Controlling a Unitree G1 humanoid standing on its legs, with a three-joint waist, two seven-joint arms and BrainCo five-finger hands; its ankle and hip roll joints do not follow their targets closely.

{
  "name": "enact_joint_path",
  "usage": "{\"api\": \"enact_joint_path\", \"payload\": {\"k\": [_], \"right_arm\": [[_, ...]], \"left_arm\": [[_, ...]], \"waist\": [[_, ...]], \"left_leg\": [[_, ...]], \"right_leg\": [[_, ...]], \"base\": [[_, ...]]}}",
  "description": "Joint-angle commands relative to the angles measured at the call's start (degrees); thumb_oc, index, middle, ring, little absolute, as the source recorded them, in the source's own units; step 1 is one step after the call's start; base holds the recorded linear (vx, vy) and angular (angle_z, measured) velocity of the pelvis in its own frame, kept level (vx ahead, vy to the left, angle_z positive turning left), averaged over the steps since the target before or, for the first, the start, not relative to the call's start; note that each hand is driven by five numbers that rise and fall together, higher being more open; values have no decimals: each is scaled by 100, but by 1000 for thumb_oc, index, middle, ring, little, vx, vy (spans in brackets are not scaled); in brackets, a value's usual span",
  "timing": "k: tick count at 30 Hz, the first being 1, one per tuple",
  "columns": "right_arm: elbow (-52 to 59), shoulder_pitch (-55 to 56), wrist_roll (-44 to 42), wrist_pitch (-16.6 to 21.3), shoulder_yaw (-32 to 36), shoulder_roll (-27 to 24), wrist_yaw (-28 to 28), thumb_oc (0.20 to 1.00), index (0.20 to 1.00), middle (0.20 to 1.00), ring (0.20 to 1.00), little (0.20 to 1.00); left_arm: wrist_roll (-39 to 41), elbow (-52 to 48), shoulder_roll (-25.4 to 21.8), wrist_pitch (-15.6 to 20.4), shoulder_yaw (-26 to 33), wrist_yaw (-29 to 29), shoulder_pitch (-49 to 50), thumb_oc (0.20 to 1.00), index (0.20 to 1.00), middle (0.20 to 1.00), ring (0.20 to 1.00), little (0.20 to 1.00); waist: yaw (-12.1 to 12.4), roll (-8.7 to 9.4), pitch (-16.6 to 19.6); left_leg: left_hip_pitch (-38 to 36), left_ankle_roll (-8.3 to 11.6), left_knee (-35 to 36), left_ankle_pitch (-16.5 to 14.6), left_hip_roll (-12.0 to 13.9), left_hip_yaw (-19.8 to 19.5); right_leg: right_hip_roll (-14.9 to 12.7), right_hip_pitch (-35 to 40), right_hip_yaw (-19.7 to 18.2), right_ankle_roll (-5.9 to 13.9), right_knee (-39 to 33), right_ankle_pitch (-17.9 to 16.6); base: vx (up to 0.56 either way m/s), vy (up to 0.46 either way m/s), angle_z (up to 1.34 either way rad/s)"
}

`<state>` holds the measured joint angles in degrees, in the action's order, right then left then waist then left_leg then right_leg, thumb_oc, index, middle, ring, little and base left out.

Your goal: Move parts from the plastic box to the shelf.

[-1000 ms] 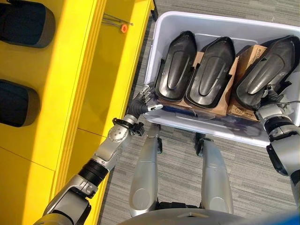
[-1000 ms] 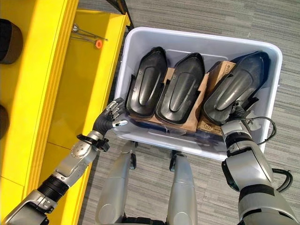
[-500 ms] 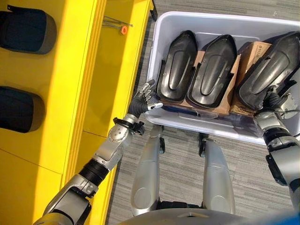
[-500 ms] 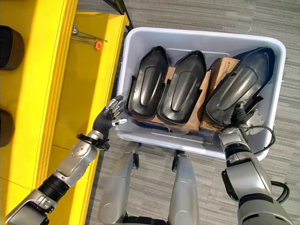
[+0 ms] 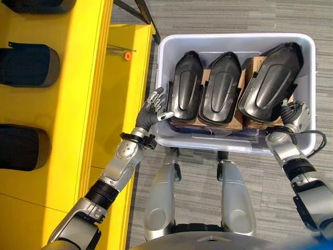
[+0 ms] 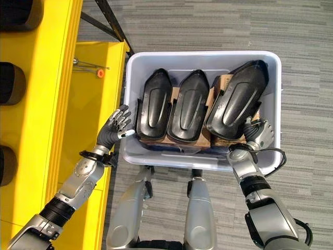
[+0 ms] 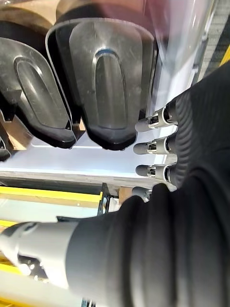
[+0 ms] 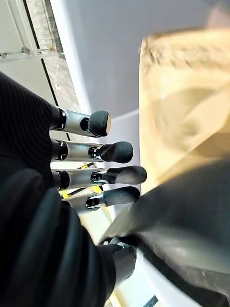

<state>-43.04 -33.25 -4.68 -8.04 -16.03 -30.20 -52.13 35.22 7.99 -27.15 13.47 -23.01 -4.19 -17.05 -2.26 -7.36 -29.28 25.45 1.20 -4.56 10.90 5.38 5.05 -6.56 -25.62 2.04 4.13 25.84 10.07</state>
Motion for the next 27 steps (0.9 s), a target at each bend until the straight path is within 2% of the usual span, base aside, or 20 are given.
{"api": "enact_joint_path", "payload": {"k": [1,11,19,20,21,22,27], "right_arm": [[185,-259,339,105,217,-70,-218,200,200,200,200,200],[-67,-487,-271,22,196,50,225,200,200,200,200,200],[-906,-868,-1546,-14,354,179,779,209,209,209,209,209],[-1021,-929,-1819,-4,373,208,799,517,517,517,517,517],[-1080,-948,-1881,10,405,222,812,696,696,696,696,696],[-1168,-960,-1983,40,464,231,853,1000,1000,1000,1000,1000],[-1325,-973,-2238,249,598,307,938,1000,1000,1000,1000,1000]], "left_arm": [[-113,-342,76,99,119,-49,-123,1000,1000,1000,1000,1000],[-161,-236,161,9,134,-82,-262,1000,1000,1000,1000,1000],[-83,-126,103,-38,116,7,-363,1000,1000,1000,1000,1000],[-86,-124,110,-41,89,-5,-374,1000,1000,1000,1000,1000],[-74,-127,105,-51,78,-9,-382,1000,1000,1000,1000,1000],[-49,-123,79,-53,68,5,-387,1000,1000,1000,1000,1000],[-23,-191,55,-122,15,-47,-399,1000,1000,1000,1000,1000]], "waist": [[107,211,-51],[166,221,-51],[295,145,-51],[312,133,-51],[317,127,-51],[325,121,-51],[336,71,-51]], "left_leg": [[-384,-130,-308,-1148,-367,93],[-426,-108,-331,-1143,-388,46],[-317,-111,-381,-1117,-441,-36],[-300,-111,-381,-1112,-441,-41],[-297,-111,-380,-1113,-442,-46],[-289,-110,-385,-1113,-445,-50],[-194,-135,-417,-1119,-473,-48]], "right_leg": [[343,225,-18,-80,-255,-119],[318,302,57,-113,-270,-107],[314,197,125,-145,-134,-71],[310,173,131,-151,-115,-68],[310,169,134,-152,-104,-62],[308,162,142,-151,-89,-57],[311,45,152,-158,-29,-58]], "base": [[0,0,0],[0,0,0],[3,-3,1],[14,-4,5],[19,-4,4],[0,0,0],[6,0,0]]}}
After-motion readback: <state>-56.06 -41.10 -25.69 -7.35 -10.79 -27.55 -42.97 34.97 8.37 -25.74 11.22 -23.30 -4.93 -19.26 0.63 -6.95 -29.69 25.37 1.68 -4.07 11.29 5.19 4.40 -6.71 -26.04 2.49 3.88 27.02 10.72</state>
